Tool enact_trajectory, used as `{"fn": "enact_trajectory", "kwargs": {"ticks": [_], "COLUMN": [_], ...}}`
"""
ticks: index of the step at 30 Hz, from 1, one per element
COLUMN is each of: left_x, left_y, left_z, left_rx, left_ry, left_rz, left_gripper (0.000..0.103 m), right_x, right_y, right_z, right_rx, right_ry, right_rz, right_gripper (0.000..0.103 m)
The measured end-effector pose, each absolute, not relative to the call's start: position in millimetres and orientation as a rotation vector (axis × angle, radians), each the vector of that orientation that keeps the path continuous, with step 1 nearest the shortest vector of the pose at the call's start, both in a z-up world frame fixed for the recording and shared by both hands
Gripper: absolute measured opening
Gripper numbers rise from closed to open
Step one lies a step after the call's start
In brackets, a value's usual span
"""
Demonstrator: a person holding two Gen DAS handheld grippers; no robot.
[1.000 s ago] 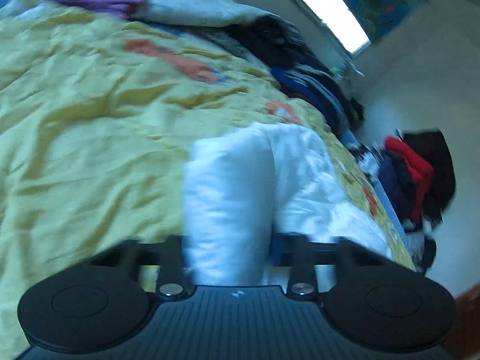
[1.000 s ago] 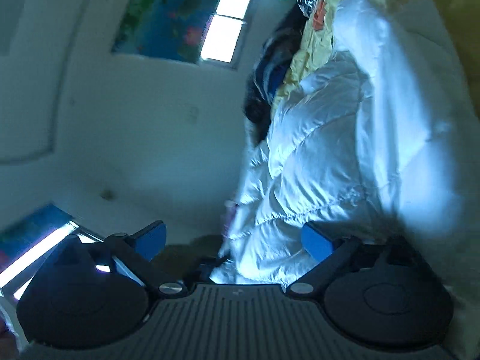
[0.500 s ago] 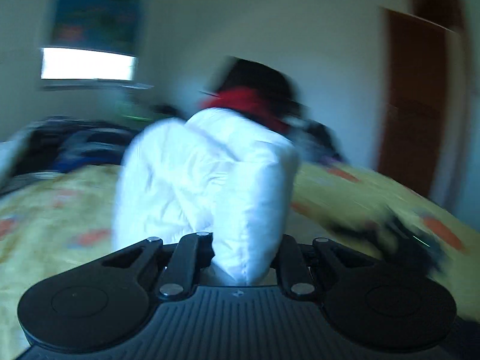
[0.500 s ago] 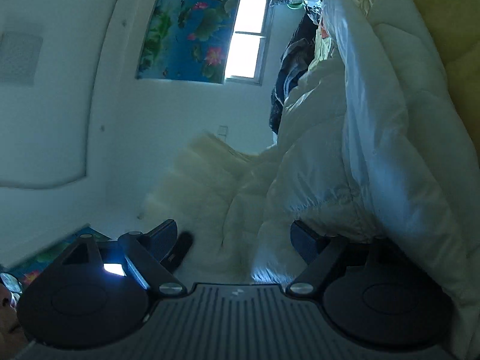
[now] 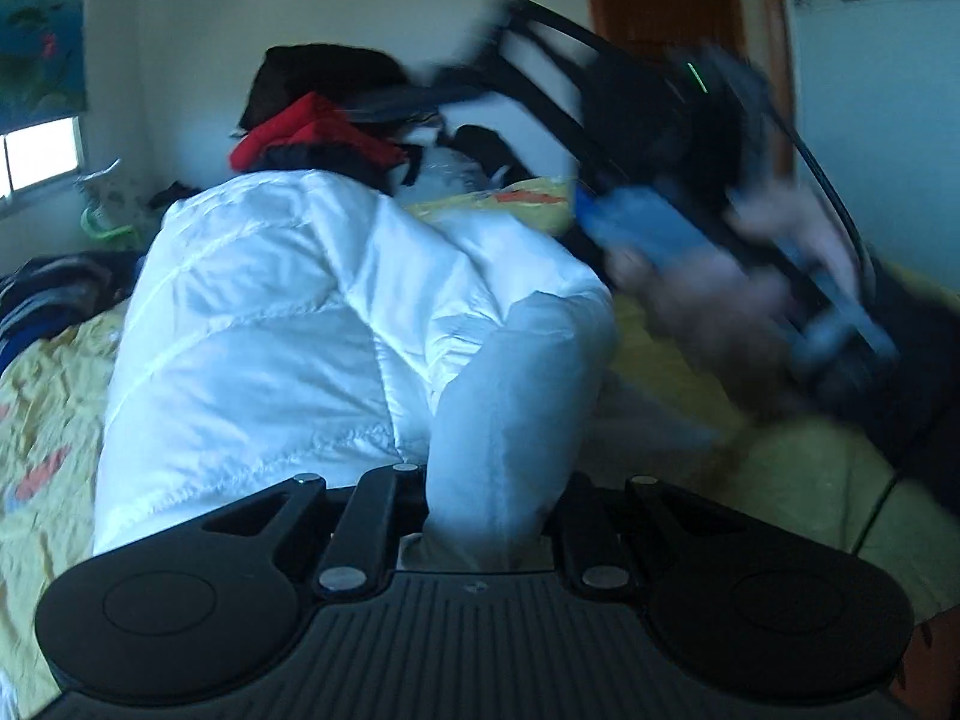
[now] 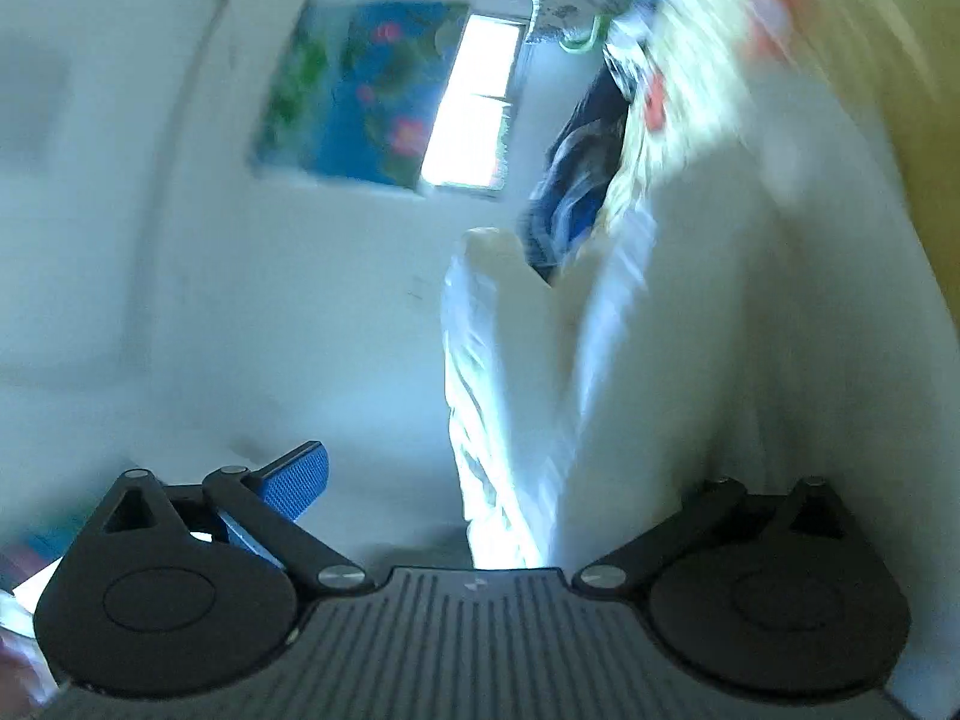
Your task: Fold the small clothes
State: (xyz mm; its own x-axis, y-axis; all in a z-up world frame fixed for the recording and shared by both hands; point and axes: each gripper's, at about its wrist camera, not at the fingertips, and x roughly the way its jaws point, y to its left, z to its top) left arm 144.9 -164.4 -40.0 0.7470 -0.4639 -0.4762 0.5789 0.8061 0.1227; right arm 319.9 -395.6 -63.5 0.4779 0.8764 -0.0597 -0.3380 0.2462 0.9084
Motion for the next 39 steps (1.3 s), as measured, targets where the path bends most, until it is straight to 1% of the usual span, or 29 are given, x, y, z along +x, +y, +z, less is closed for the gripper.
{"fn": "enact_trajectory", "kwargs": {"ticks": [1,2,4,5,6,7,8,9,10,13,16,18,23,24,25,26,27,29,31,32,34,35,36,38,39], "left_x": [148.7,153.1,167.7,177.2,186.3,192.6,190.8,189.8,187.5,181.7,168.9,158.8,156.9,158.9,165.5,176.9,195.5,235.4,273.0,285.0,287.5,284.0,283.6,278.0,275.4], "left_y": [-167.1,-169.4,-175.9,-178.2,-179.7,-182.3,-186.1,-189.9,-193.3,-193.2,-172.7,-153.3,-101.6,-95.1,-90.6,-87.0,-86.7,-92.7,-107.0,-116.9,-131.1,-137.2,-147.8,-160.9,-167.6], "left_z": [-38.5,-38.5,-41.5,-46.9,-53.4,-60.8,-66.2,-70.2,-72.9,-70.3,-51.6,-37.1,13.4,19.2,24.8,27.4,26.0,12.2,-11.7,-25.4,-40.9,-41.4,-42.5,-48.8,-51.2], "left_rx": [0.263,0.250,0.198,0.162,0.128,0.112,0.120,0.134,0.156,0.213,0.211,0.205,0.117,0.105,0.098,0.097,0.102,0.123,0.170,0.199,0.260,0.293,0.331,0.394,0.405], "left_ry": [0.436,0.433,0.466,0.511,0.561,0.594,0.602,0.598,0.590,0.557,0.555,0.555,0.481,0.432,0.380,0.342,0.331,0.370,0.474,0.506,0.505,0.506,0.501,0.481,0.476], "left_rz": [-0.588,-0.595,-0.608,-0.622,-0.649,-0.673,-0.683,-0.683,-0.686,-0.689,-0.721,-0.776,-0.915,-0.867,-0.799,-0.715,-0.629,-0.535,-0.478,-0.457,-0.444,-0.444,-0.442,-0.444,-0.445], "left_gripper": [0.014,0.014,0.014,0.014,0.014,0.014,0.014,0.014,0.014,0.015,0.017,0.019,0.020,0.024,0.030,0.050,0.064,0.064,0.063,0.063,0.063,0.063,0.063,0.063,0.063], "right_x": [323.5,326.5,329.9,331.2,332.0,333.3,336.4,339.3,339.7,338.0,339.9,336.5,342.7,341.3,341.2,339.6,339.2,339.3,339.1,337.9,335.7,332.4,324.2,303.0,291.7], "right_y": [-391.7,-385.9,-372.5,-367.5,-361.8,-358.9,-363.7,-371.7,-380.7,-394.2,-386.3,-387.9,-393.3,-396.0,-396.1,-398.2,-400.6,-405.5,-409.7,-412.3,-424.3,-433.8,-447.3,-465.6,-468.8], "right_z": [-47.7,-33.9,-15.1,-11.4,-13.6,-20.8,-36.5,-49.3,-60.4,-76.0,-77.9,-79.1,-86.5,-88.8,-89.8,-91.0,-92.9,-95.8,-95.8,-93.1,-81.5,-72.1,-57.1,-20.6,-0.9], "right_rx": [0.908,0.815,0.576,0.445,0.278,0.166,0.131,0.179,0.216,0.308,0.300,0.272,0.330,0.346,0.354,0.366,0.384,0.423,0.469,0.495,0.573,0.612,0.646,0.624,0.588], "right_ry": [0.652,0.650,0.669,0.689,0.714,0.741,0.789,0.818,0.824,0.820,0.818,0.817,0.803,0.795,0.788,0.781,0.776,0.772,0.778,0.787,0.805,0.792,0.732,0.566,0.485], "right_rz": [0.908,0.911,0.862,0.796,0.704,0.636,0.583,0.575,0.572,0.572,0.559,0.569,0.598,0.606,0.612,0.618,0.624,0.632,0.626,0.620,0.566,0.530,0.476,0.357,0.307], "right_gripper": [0.102,0.095,0.073,0.045,0.032,0.032,0.033,0.034,0.040,0.040,0.044,0.049,0.049,0.049,0.049,0.049,0.049,0.049,0.050,0.051,0.053,0.058,0.062,0.061,0.062]}}
